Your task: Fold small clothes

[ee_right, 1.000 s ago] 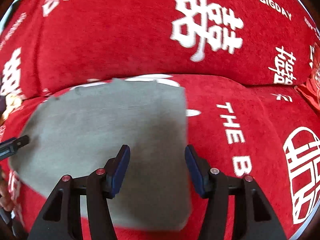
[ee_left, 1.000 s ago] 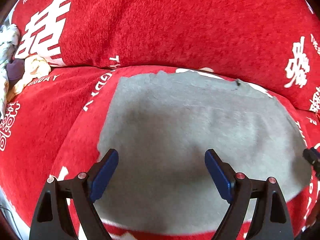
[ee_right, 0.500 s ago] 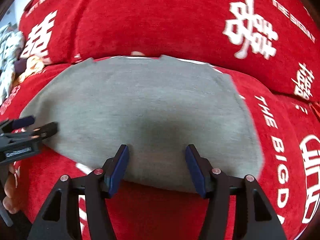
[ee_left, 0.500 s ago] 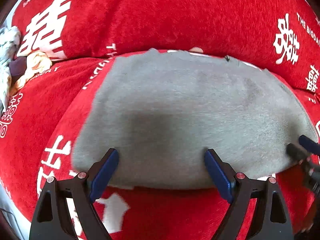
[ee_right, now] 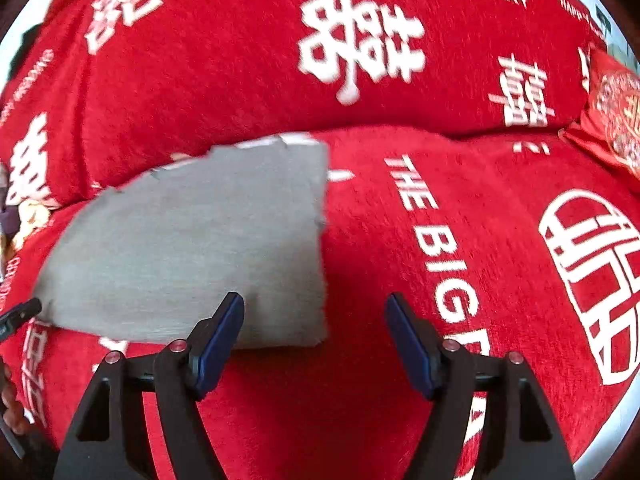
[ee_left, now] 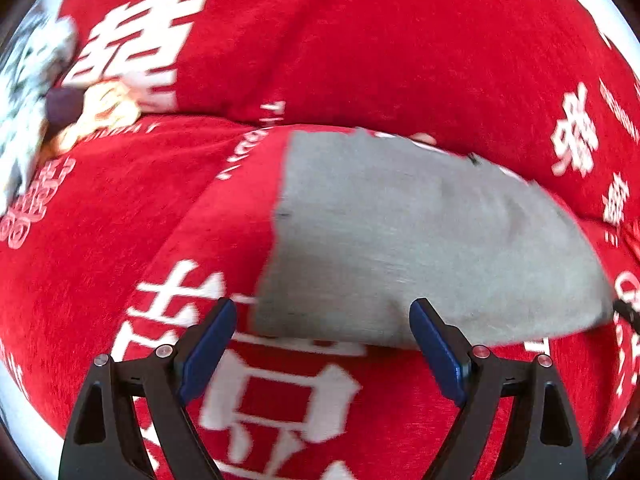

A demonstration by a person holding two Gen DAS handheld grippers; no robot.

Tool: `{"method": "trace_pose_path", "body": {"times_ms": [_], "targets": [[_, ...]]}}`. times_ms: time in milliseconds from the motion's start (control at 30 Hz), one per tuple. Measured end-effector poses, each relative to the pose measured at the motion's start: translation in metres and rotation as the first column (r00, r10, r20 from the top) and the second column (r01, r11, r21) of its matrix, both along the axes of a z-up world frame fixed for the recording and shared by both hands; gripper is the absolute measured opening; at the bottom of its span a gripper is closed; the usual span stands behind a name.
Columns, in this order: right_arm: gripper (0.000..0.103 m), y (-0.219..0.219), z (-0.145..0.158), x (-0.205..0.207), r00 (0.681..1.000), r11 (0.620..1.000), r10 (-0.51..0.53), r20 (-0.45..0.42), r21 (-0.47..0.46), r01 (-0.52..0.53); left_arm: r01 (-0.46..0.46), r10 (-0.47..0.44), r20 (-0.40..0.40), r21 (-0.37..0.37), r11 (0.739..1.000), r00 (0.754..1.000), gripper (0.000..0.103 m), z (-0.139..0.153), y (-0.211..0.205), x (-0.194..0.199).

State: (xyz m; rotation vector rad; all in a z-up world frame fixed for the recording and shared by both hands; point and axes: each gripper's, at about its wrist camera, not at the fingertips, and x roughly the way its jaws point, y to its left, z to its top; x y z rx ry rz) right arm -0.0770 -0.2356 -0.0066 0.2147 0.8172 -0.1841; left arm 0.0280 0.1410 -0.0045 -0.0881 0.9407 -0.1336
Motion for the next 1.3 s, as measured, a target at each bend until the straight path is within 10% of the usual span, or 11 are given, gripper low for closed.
{"method": "trace_pose_path", "body": {"times_ms": [167,600,667,733,833,1000,1300], "targets": [[0.076,0.045,0.003,0.006,0.994,0.994,0.108,0.007,-0.006,-0.108,-0.103,0.081,-0.136,-0.169,0.980,0.987,0.089,-0.026,0.039,0.024],[0.076,0.096,0.002,0.030,0.972,0.972,0.231,-0.052,-0.018,-0.232,0.045,-0.068,-0.066,-0.303,0.952,0.995,0.089,-0.030,0.005,0.062],[0.076,0.098,0.008,0.039,0.970,0.971,0.238,-0.057,-0.013,-0.239,0.055,-0.074,-0.044,-0.334,0.941,0.996,0.080,-0.029,0.007,0.061],[0.076,0.101,0.015,0.055,0.967,0.969,0.246,-0.062,0.001,-0.247,0.060,-0.085,-0.052,-0.368,0.928,0.995,0.041,-0.032,0.012,0.059],[0.076,0.111,0.023,0.093,0.958,0.961,0.275,-0.086,0.062,-0.270,0.034,-0.060,-0.047,-0.432,0.901,0.997,0.027,-0.037,0.024,0.060],[0.076,0.159,0.031,0.182,0.916,0.923,0.373,-0.146,0.158,-0.351,0.002,-0.040,-0.055,-0.567,0.823,0.998,0.021,-0.045,0.045,0.061],[0.077,0.269,-0.019,0.310,0.809,0.893,0.446,-0.382,0.248,-0.375,0.043,-0.045,0.010,-0.561,0.827,0.999,0.017,-0.035,0.041,0.058]]}}
